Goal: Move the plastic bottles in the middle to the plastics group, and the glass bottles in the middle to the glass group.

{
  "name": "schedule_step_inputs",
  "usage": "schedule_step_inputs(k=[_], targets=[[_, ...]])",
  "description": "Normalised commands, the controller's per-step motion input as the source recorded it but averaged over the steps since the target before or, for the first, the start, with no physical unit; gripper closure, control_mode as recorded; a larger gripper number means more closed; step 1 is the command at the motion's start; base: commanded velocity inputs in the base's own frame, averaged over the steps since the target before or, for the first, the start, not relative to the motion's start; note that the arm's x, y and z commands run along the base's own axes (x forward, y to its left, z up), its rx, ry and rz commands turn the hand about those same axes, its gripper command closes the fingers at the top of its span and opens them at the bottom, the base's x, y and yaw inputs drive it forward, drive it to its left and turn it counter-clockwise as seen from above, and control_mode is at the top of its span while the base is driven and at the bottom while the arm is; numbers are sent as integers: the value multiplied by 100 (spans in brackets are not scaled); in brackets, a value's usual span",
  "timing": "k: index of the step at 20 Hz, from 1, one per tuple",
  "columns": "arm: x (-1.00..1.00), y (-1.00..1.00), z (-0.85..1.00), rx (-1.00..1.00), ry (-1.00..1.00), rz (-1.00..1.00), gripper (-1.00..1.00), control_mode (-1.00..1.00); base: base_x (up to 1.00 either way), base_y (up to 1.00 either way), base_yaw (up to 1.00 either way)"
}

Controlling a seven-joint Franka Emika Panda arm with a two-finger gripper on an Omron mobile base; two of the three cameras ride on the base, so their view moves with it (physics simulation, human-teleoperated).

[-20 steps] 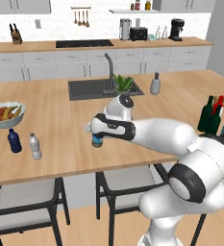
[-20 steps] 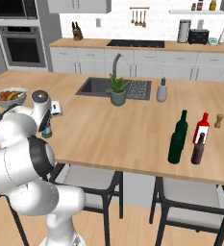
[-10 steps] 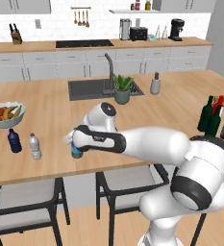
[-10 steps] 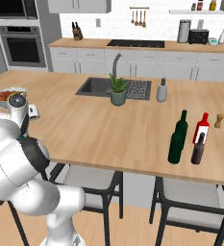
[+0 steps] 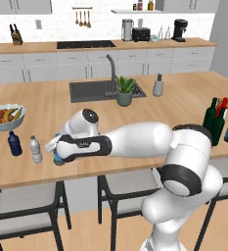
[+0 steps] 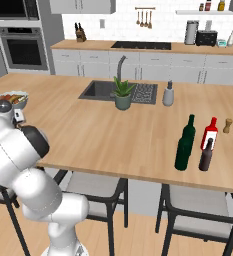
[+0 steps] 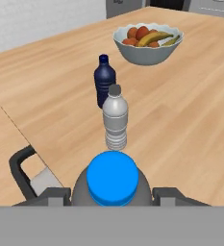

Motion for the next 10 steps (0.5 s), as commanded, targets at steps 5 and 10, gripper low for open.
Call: schedule_step_inputs(k=[5, 10], targets=[[1, 14, 0, 0, 0, 0, 100, -100, 0, 0, 0], [7, 6, 0, 0, 0, 0, 100, -100, 0, 0, 0]])
